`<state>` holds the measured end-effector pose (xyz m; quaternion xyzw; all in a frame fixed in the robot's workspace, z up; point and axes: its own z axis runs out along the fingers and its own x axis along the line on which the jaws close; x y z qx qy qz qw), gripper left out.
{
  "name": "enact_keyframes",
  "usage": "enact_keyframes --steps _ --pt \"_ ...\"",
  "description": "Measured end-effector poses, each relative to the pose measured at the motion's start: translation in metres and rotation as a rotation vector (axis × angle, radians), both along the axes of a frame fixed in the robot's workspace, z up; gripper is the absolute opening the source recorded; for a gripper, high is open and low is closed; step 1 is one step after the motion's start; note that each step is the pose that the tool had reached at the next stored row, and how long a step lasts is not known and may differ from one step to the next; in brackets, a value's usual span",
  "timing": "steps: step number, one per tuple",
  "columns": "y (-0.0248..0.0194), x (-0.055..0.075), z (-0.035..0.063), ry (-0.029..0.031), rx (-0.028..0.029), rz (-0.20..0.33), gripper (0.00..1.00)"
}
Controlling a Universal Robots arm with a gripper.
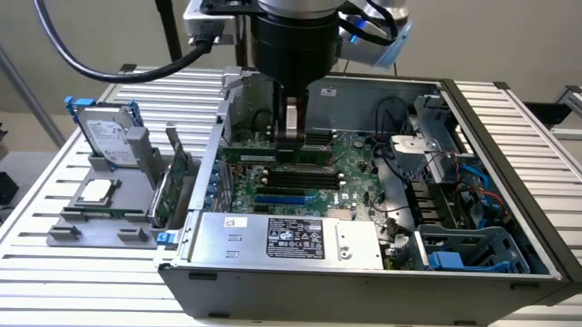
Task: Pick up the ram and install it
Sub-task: 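Insert the ram into the slot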
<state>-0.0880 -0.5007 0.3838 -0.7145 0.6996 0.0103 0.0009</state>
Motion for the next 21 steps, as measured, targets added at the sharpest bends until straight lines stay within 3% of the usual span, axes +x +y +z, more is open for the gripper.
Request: enact_keyframes --steps 3,6,21 --pt "0.0048 0.013 -0.0023 0.0000 -0.0001 0.000 0.00" --pt "0.0148 0.021 -0.0060 0.0000 -0.0001 0.000 0.00" --pt "0.0816 0.040 -0.0296 0.0000 -0.0007 0.000 0.00"
